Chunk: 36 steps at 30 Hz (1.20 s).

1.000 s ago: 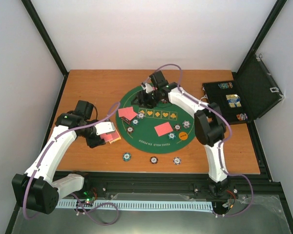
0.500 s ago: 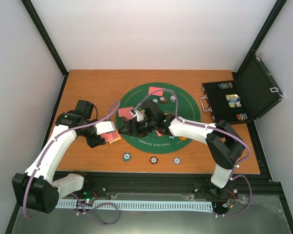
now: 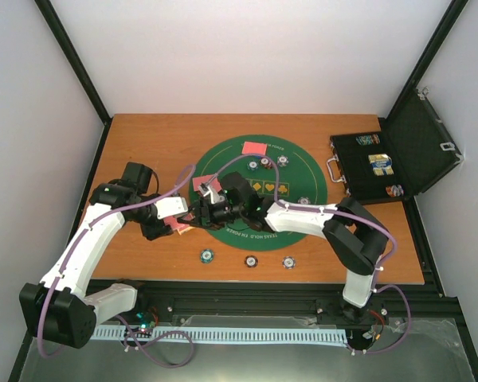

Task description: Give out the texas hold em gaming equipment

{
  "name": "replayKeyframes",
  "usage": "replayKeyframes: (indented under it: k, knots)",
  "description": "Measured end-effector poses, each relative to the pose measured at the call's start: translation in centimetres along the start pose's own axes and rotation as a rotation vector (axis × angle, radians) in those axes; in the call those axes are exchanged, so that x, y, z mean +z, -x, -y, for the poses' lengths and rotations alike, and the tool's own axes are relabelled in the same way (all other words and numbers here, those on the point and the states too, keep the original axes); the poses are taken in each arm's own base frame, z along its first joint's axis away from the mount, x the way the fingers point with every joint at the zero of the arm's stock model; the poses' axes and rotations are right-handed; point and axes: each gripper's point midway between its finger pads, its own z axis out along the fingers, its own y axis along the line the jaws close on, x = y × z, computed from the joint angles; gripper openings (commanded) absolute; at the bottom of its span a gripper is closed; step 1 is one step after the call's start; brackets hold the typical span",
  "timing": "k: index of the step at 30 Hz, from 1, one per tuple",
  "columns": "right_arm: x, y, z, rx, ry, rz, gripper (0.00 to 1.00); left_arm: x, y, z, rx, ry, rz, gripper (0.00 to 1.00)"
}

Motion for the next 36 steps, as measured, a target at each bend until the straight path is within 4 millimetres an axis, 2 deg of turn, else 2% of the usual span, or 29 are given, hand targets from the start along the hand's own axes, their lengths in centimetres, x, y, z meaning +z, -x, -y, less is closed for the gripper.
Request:
replayKeyframes:
  k: [7,12,22,26,29,36]
  knots:
    - [1.7,-0.5,1.2,0.036,0.002,-0.023,0.72,-0.3,0.1,0.0,0.001,0.000,0.003,0.01]
    - [2.8,-0.2,0.7,0.036,0.033,-0.034,0.72,-0.5,0.4,0.2,0.000,-0.011,0.015,0.01]
    - [6.6,-0.2,0.5,0.052,0.084,-0.075,0.71,-0.7,0.4,0.6,-0.003,-0.028,0.015,0.01]
    - [7.2,-0.1,0.5,0.055,0.096,-0.087,0.71,-0.7,0.3,0.7,-0.004,-0.029,0.013,0.01]
    - [7.4,0.0,0.5,0.052,0.101,-0.094,0.66,-0.7,0.3,0.6,-0.004,-0.027,0.009,0.01]
    - [6.9,0.1,0.9,0.044,0.111,-0.097,0.61,-0.7,0.3,0.6,-0.003,-0.028,0.010,0.01]
